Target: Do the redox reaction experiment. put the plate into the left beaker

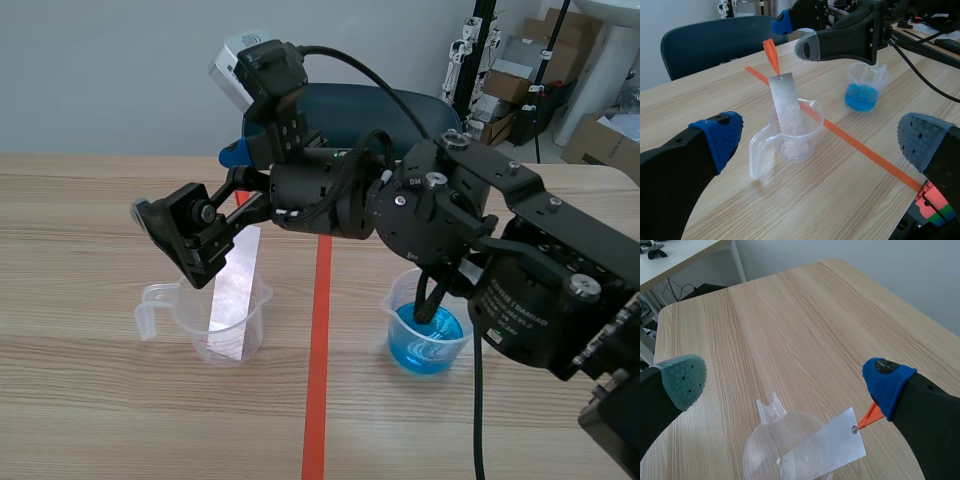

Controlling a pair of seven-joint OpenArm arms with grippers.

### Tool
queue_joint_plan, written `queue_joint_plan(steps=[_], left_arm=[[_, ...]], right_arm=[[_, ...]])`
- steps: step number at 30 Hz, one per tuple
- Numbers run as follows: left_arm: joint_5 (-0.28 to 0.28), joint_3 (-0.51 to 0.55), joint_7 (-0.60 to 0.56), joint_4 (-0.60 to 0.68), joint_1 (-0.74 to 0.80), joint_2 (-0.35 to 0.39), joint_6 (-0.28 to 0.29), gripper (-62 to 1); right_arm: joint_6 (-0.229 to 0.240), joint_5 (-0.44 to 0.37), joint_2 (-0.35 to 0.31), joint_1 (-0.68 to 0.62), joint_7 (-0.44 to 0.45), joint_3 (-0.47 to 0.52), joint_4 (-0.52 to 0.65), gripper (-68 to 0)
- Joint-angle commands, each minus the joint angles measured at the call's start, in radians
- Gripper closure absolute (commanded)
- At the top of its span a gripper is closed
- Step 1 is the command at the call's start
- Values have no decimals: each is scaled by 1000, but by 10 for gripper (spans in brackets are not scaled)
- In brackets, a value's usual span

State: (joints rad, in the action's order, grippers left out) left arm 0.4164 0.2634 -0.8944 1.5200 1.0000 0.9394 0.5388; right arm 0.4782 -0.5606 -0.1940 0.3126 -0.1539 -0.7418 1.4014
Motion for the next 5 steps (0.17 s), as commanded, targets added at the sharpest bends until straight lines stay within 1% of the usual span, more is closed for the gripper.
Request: queue_joint_plan(steps=[1, 5], left_arm=[[10, 8, -14, 11, -1, 3, 2, -623], [10, 8, -14, 11, -1, 3, 2, -623]], right_arm=[[0, -7, 5, 22, 23, 2, 9, -679], [0, -7, 5, 22, 23, 2, 9, -679]])
